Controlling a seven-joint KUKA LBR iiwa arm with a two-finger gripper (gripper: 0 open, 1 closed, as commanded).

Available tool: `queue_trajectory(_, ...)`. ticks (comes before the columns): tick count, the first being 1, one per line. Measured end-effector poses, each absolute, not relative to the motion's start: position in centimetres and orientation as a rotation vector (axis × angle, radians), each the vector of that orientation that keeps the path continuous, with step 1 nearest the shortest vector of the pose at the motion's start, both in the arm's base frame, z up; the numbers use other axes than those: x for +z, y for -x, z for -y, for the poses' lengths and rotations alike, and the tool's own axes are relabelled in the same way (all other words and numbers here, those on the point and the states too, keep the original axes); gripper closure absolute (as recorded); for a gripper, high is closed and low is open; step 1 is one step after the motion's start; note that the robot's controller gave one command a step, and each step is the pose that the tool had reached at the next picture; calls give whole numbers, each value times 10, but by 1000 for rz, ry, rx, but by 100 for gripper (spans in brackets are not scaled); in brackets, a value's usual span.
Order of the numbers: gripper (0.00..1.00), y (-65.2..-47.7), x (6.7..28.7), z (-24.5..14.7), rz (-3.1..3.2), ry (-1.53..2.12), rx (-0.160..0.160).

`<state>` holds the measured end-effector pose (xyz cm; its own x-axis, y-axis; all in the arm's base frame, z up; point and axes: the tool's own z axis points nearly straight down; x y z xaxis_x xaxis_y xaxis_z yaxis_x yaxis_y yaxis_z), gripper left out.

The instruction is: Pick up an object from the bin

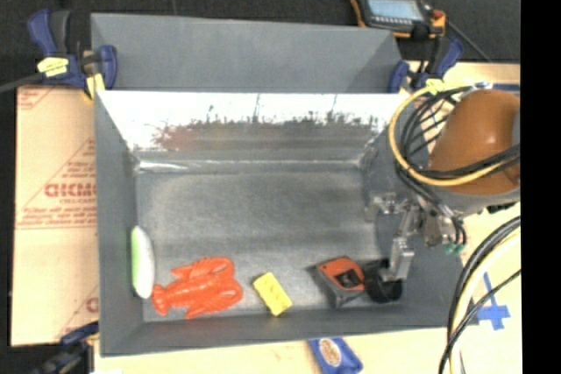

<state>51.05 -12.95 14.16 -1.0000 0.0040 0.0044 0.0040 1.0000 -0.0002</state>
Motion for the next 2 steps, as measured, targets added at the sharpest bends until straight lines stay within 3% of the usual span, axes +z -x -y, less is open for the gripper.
queue_trajectory(1,0,-512,146,129,3145,-1,3)
queue_trajectory(2,0,-484,80,117,3150,-66,5)
